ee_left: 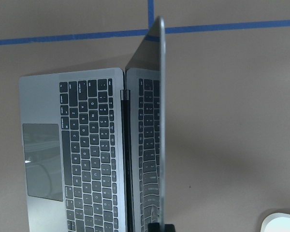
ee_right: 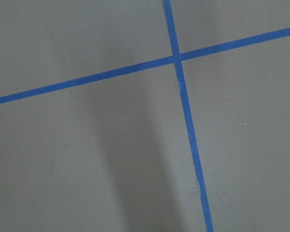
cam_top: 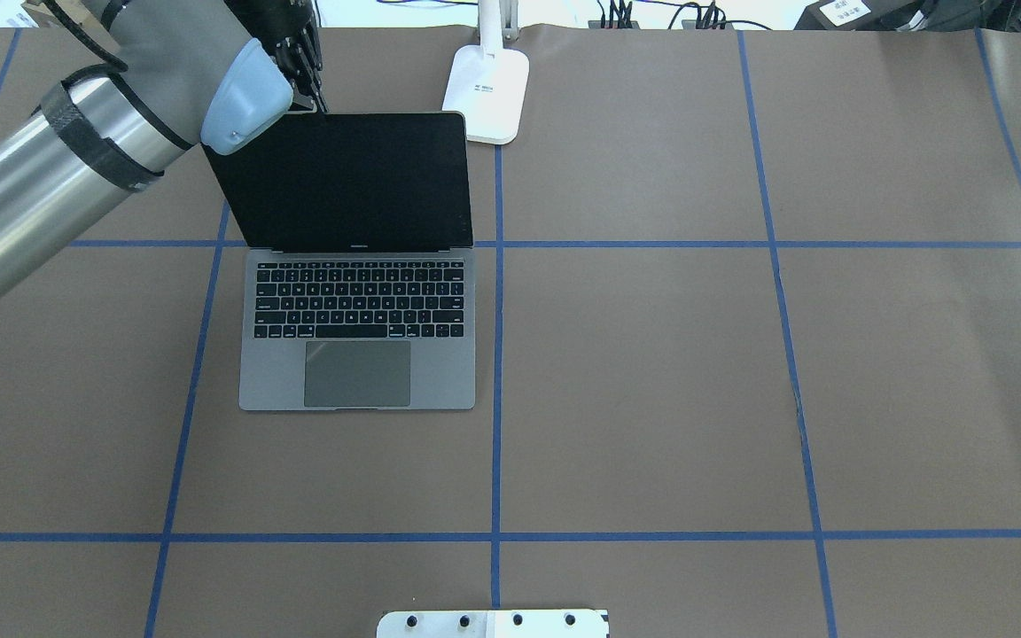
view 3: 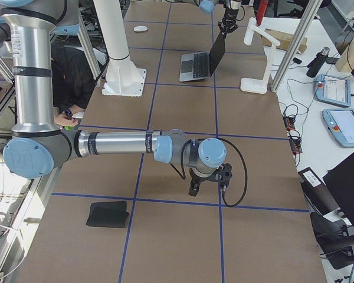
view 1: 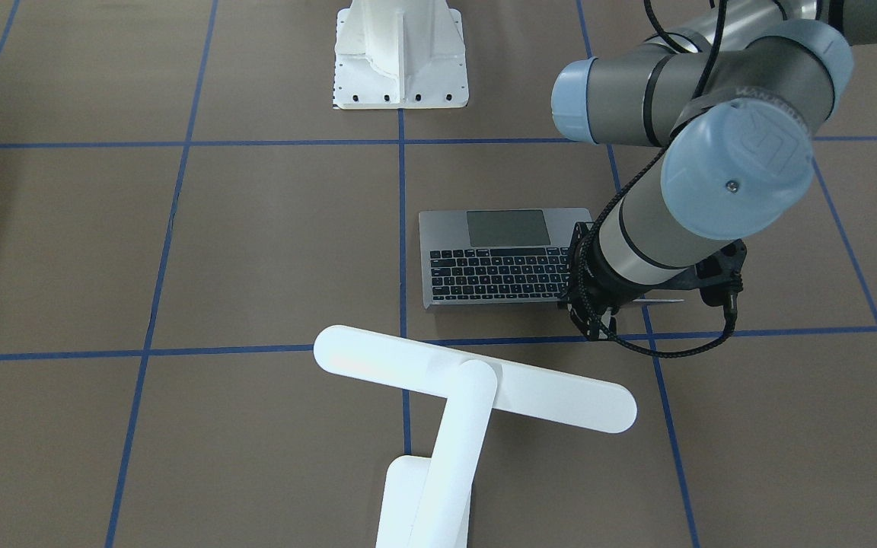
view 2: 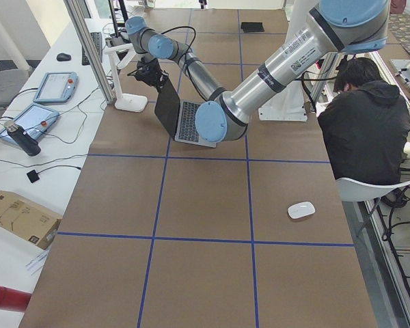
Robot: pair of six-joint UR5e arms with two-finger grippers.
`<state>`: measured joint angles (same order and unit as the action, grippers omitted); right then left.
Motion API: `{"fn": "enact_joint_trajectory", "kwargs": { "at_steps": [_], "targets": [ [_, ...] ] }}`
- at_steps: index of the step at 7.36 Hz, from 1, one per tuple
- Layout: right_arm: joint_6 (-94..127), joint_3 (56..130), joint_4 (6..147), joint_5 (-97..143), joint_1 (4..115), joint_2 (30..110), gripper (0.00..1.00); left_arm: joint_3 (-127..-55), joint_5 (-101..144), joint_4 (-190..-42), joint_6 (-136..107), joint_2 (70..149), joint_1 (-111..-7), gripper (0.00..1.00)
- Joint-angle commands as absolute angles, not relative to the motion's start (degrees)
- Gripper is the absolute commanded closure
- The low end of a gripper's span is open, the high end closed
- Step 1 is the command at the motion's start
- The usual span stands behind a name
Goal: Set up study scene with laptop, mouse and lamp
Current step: 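Release the laptop lid and withdraw the left gripper away from the laptop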
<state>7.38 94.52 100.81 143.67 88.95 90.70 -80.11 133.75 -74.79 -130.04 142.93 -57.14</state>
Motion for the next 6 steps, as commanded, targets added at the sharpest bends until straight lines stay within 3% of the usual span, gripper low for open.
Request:
{"fn": "enact_joint_trajectory", "kwargs": {
  "at_steps": [1, 5, 6],
  "targets": [
    [7.4, 94.6, 100.8, 143.7, 88.9, 90.7, 0.00, -76.9, 133.7, -79.3, -130.3, 143.0, -57.1, 1.00],
    [7.4, 94.7, 100.8, 143.8, 88.9, 90.6, 0.00, -73.7, 132.8, -84.0, -130.2, 142.9, -57.1, 1.00],
    [7.4, 94.7, 100.8, 143.7, 88.9, 90.6, 0.00, -73.7, 132.8, -84.5, -130.3, 142.9, -57.1, 0.90]
  ]
}}
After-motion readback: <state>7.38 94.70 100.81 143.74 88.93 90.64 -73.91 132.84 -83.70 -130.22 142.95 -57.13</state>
